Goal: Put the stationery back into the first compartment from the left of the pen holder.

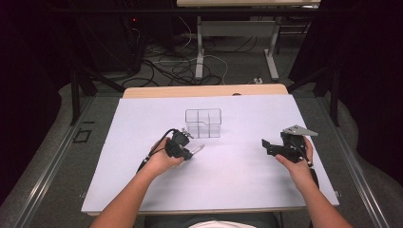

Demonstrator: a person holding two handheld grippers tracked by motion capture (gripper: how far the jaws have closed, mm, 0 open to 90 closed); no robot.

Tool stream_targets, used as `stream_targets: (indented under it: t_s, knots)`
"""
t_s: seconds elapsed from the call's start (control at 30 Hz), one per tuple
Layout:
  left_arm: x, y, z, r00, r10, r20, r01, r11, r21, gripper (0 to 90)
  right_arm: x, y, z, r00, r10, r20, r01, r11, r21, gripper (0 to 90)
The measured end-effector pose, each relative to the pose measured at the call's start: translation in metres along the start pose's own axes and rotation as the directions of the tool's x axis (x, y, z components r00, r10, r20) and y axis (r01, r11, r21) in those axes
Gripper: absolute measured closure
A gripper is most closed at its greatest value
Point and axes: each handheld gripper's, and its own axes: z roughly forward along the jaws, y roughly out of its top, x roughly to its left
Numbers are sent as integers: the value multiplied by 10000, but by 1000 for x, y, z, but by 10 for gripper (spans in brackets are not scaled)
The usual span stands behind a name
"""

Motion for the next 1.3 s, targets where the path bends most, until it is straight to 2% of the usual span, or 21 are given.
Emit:
stream_targets:
  t_s: [0.23,0.37,0.4,0.57,0.8,1.1,1.3]
  knots:
    - [0,0,0,9999,102,-35,-101,9999,49,783,0,0,0,10000,0,4,0,10000,1,151]
    - [-2,0,0,9999,120,-40,-120,9999,34,789,0,0,0,10000,-1,-5,1,10000,3,151]
    - [-2,0,0,9997,254,-68,-253,9997,58,790,0,0,1,10000,16,-9,-16,10000,5,151]
    - [-2,1,0,9993,376,-88,-376,9993,69,794,0,0,1,10000,18,-20,-18,10000,-3,151]
    - [-3,2,0,9990,422,-140,-420,9990,137,795,0,0,1,10000,-10,-17,10,10000,-1,151]
    - [-3,2,-3,9992,402,-31,-402,9992,-46,795,0,0,1,10000,-3,-26,3,10000,5,151]
    - [-3,4,-14,9996,277,110,-271,9983,-510,795,0,0,1,10000,-6,-21,6,10000,3,151]
